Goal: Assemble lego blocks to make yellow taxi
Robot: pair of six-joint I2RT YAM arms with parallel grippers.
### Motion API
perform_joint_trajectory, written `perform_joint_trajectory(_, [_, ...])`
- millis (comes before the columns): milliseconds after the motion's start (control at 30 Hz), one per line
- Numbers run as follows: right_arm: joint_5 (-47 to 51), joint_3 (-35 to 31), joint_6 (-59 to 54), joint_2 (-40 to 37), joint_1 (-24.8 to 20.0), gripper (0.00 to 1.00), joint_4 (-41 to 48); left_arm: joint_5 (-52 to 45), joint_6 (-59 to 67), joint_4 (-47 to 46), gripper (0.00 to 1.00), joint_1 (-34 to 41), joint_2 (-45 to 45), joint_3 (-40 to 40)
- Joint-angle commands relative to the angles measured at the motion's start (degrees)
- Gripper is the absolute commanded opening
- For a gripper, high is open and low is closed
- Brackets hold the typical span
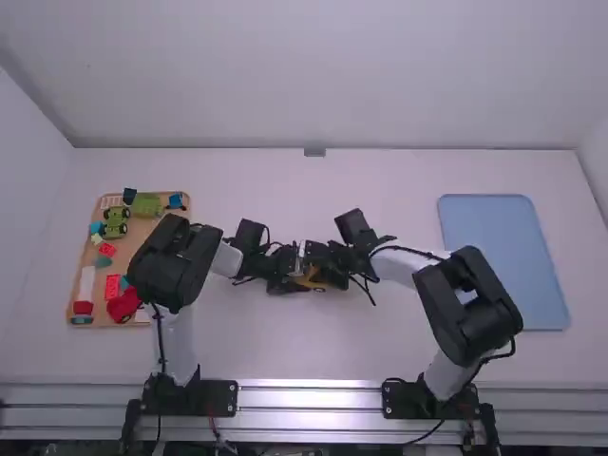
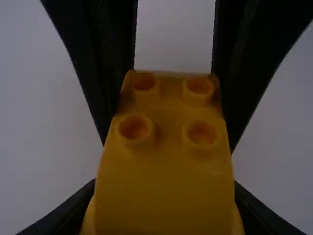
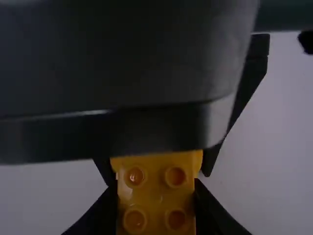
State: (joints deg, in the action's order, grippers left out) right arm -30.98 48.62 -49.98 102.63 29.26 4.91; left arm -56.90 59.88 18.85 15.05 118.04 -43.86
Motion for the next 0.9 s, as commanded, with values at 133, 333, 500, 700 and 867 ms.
perform_joint_trajectory(133, [1.03, -0.17, -0.42, 1.95, 2.03, 0.00, 3.48, 6.60, -3.48, -2.34, 0.15, 0.07, 2.01, 2.03])
perform_joint_trajectory(333, [1.42, 0.90, -1.27, 1.95, 1.53, 0.00, 6.54, 6.43, -3.48, -2.34, 0.14, 0.07, 2.01, 2.01])
perform_joint_trajectory(500, [1.03, 0.85, -1.27, 1.97, 1.53, 0.00, 6.47, 6.43, -3.48, -2.36, 0.13, 0.04, 2.01, 2.03])
perform_joint_trajectory(700, [-1.38, 0.81, -1.38, 1.97, 1.22, 0.00, 3.89, 6.43, -3.50, -2.43, 0.13, 0.07, 2.01, 2.03])
perform_joint_trajectory(867, [-3.91, 0.35, -1.46, 1.97, -0.42, 0.00, 2.80, 6.45, -3.48, -2.97, 0.13, 0.07, 2.01, 2.01])
